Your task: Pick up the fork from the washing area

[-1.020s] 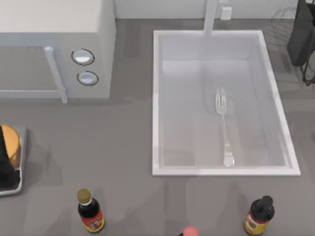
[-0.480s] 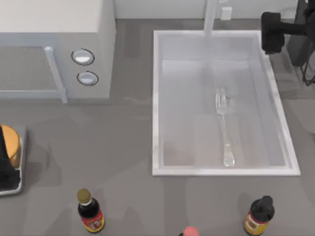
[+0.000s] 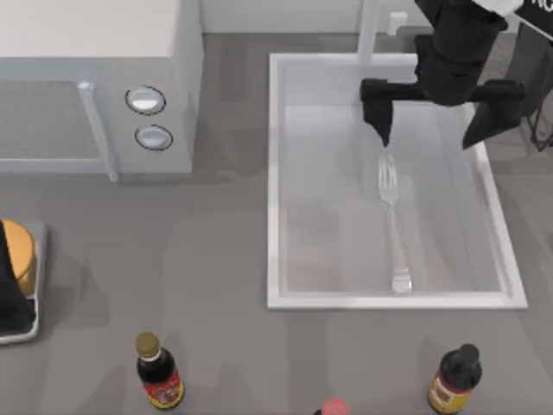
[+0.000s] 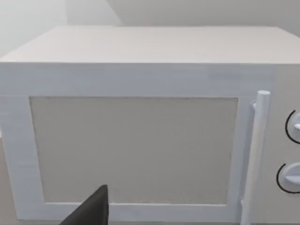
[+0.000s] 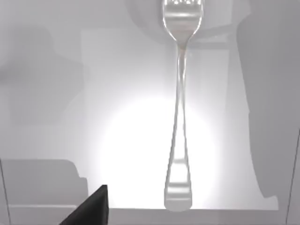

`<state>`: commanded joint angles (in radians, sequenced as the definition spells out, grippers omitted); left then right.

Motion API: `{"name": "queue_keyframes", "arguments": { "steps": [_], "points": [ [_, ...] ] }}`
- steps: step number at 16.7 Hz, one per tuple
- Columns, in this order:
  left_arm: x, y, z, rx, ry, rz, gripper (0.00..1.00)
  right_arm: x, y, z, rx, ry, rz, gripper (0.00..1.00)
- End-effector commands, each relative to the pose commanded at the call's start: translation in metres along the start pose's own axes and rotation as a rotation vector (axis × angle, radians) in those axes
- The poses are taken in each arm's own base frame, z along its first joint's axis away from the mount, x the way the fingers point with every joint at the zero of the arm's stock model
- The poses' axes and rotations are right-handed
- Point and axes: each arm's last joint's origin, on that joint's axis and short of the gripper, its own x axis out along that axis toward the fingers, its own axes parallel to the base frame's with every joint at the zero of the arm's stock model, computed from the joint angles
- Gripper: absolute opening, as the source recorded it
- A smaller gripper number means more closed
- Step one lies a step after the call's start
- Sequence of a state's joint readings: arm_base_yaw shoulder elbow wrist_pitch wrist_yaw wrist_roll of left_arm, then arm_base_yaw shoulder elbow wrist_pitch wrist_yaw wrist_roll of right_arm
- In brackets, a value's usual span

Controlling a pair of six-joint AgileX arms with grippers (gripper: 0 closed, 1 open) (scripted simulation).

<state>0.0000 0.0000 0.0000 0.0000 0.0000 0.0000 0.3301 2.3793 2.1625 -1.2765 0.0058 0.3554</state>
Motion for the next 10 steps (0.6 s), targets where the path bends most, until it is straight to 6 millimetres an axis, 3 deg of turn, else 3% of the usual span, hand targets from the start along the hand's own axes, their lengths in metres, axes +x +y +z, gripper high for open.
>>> {"name": "queue_keyframes", "arguments": {
  "steps": [4,10],
  "points": [
    [0.000,0.000,0.000,0.000,0.000,0.000,1.00,0.030,0.013,0.008,-0.003,0.070,-0.025,1.00],
    [0.000,0.000,0.000,0.000,0.000,0.000,1.00,0.033,0.011,0.009,0.002,0.074,-0.026,1.00]
  ]
}}
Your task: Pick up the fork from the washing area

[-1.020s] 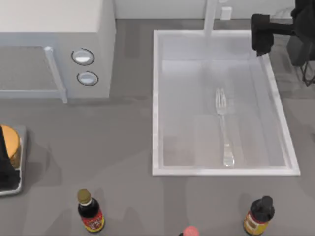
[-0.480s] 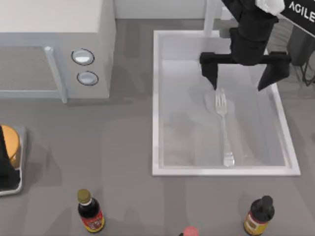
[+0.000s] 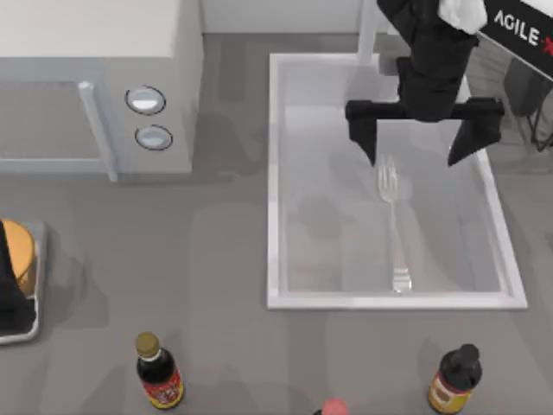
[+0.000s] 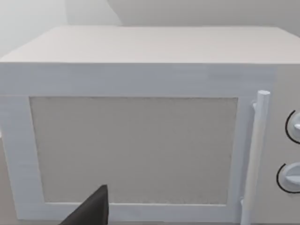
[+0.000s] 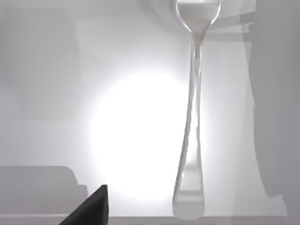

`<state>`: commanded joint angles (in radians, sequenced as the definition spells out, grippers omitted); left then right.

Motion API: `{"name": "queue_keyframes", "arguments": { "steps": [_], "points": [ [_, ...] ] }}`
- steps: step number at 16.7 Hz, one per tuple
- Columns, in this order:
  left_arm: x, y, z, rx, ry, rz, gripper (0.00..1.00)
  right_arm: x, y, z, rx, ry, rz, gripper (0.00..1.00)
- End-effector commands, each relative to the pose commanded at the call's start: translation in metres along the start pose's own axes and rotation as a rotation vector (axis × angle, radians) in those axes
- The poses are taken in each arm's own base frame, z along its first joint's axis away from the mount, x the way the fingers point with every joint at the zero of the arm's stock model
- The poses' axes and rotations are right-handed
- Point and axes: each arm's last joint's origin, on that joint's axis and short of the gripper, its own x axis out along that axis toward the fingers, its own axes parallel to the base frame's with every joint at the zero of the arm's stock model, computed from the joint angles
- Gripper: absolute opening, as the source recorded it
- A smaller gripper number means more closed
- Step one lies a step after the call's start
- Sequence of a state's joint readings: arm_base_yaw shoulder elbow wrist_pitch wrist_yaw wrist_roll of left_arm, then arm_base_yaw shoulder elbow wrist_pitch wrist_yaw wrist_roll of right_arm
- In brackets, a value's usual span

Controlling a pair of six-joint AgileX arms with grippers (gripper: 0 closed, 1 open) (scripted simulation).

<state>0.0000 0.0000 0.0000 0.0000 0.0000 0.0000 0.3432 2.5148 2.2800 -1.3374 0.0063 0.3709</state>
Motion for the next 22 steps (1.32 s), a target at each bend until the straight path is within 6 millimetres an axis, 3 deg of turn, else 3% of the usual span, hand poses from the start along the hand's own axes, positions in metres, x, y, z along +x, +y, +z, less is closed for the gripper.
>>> {"name": "queue_keyframes", "arguments": {
  "steps": [3,9,11,16,22],
  "points": [
    [0.000,0.000,0.000,0.000,0.000,0.000,1.00,0.025,0.001,0.003,-0.001,0.005,-0.002,1.00],
    [0.000,0.000,0.000,0.000,0.000,0.000,1.00,0.119,0.004,0.004,-0.004,-0.016,0.006,1.00],
    [0.000,0.000,0.000,0.000,0.000,0.000,1.00,0.140,0.003,0.000,-0.005,-0.006,0.002,1.00],
    [0.000,0.000,0.000,0.000,0.000,0.000,1.00,0.146,0.003,-0.001,-0.005,-0.001,0.000,1.00],
    [0.000,0.000,0.000,0.000,0.000,0.000,1.00,0.146,0.003,-0.001,-0.005,-0.001,0.000,0.55]
  ]
}}
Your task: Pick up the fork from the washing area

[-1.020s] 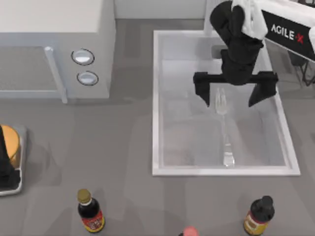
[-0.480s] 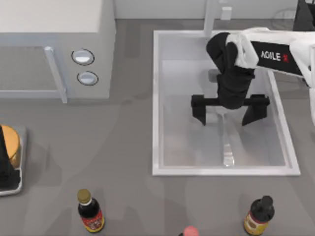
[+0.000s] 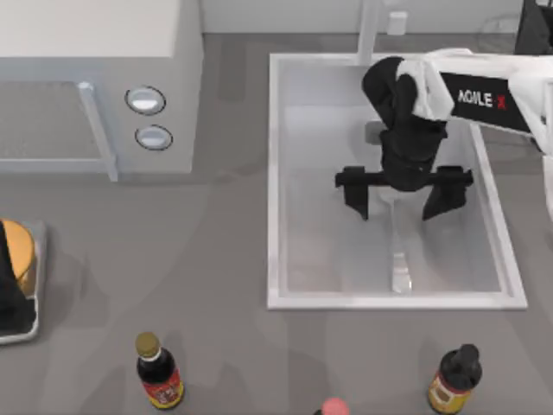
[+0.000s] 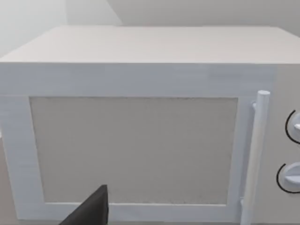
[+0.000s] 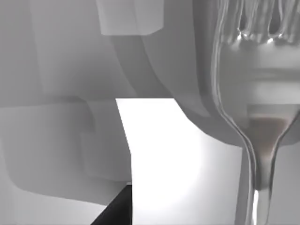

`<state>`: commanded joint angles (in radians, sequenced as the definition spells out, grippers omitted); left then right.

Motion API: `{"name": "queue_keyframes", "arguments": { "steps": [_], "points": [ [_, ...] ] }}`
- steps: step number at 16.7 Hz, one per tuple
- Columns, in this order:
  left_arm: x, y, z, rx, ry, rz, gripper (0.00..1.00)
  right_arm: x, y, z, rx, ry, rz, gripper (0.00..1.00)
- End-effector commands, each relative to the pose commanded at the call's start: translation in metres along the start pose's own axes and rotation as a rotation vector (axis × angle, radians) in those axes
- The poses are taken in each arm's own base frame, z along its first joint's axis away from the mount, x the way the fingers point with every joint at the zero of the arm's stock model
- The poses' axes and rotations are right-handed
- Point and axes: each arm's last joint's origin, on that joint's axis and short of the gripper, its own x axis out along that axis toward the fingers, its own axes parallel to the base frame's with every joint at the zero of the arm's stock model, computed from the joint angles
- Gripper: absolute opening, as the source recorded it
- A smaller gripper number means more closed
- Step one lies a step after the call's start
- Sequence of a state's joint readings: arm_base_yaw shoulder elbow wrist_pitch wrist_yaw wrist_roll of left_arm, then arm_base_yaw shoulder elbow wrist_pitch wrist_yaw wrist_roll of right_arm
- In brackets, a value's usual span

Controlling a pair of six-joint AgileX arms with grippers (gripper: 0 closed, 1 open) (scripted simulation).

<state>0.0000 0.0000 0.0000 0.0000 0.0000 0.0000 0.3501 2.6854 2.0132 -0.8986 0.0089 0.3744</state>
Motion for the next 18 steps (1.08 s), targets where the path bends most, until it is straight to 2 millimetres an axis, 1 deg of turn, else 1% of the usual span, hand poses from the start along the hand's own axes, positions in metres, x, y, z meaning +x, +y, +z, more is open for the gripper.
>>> {"name": "queue_keyframes", "arguments": {
  "steps": [7,8,15,16,18],
  "points": [
    [0.000,0.000,0.000,0.000,0.000,0.000,1.00,0.000,0.000,0.000,0.000,0.000,0.000,0.02],
    [0.000,0.000,0.000,0.000,0.000,0.000,1.00,0.000,0.000,0.000,0.000,0.000,0.000,0.00],
    [0.000,0.000,0.000,0.000,0.000,0.000,1.00,0.000,0.000,0.000,0.000,0.000,0.000,0.00],
    [0.000,0.000,0.000,0.000,0.000,0.000,1.00,-0.023,-0.001,0.005,-0.006,-0.044,0.000,0.00],
    [0.000,0.000,0.000,0.000,0.000,0.000,1.00,-0.028,0.000,0.006,-0.006,-0.046,0.001,0.00]
  ]
}}
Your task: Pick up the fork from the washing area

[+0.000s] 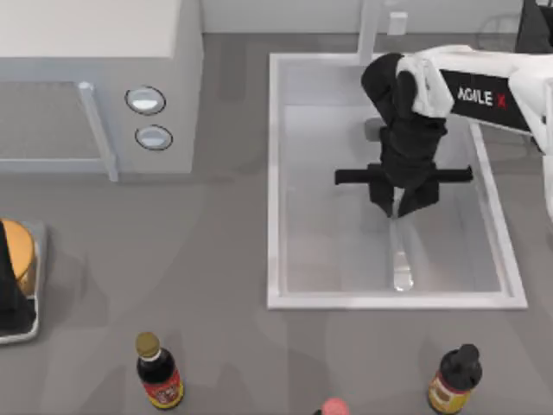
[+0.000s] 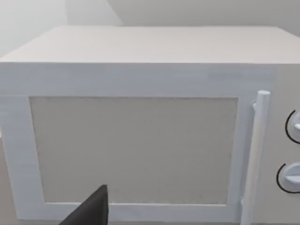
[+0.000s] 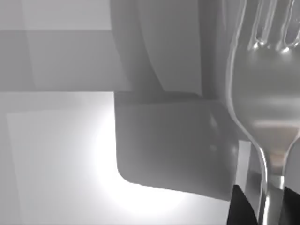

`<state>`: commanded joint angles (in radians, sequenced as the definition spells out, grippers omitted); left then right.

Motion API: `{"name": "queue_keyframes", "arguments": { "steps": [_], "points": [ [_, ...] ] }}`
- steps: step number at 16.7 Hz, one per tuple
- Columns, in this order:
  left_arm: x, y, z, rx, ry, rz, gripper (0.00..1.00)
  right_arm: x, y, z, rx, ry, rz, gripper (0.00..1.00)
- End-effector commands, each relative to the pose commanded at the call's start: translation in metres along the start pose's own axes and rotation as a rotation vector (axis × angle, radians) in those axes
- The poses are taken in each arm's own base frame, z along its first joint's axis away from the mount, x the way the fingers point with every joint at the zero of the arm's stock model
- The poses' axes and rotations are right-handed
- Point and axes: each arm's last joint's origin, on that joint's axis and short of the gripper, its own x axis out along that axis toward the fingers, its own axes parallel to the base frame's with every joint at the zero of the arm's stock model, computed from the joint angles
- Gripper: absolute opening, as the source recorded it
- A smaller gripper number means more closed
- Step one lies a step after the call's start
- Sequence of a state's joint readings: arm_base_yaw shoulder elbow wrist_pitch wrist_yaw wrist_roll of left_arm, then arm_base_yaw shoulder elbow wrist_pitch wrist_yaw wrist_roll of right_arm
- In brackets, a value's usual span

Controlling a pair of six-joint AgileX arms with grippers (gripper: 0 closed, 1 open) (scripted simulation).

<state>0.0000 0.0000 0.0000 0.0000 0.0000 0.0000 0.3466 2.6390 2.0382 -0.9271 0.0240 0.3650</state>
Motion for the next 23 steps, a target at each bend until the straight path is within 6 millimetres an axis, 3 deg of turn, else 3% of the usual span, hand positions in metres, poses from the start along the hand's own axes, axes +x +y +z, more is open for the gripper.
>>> {"name": "queue_keyframes", "arguments": {
  "steps": [3,10,12,17,20,23],
  "points": [
    [0.000,0.000,0.000,0.000,0.000,0.000,1.00,-0.030,0.003,0.007,0.000,-0.006,0.002,0.00],
    [0.000,0.000,0.000,0.000,0.000,0.000,1.00,-0.134,0.000,0.006,0.000,0.010,-0.004,0.00],
    [0.000,0.000,0.000,0.000,0.000,0.000,1.00,-0.146,-0.001,0.005,0.000,0.001,-0.001,0.00],
    [0.000,0.000,0.000,0.000,0.000,0.000,1.00,-0.147,-0.003,0.005,0.000,0.000,0.000,0.00],
    [0.000,0.000,0.000,0.000,0.000,0.000,1.00,-0.167,-0.028,-0.002,0.000,-0.005,0.002,0.00],
    [0.000,0.000,0.000,0.000,0.000,0.000,1.00,-0.194,-0.068,-0.023,0.001,0.003,-0.002,0.00]
  ]
}}
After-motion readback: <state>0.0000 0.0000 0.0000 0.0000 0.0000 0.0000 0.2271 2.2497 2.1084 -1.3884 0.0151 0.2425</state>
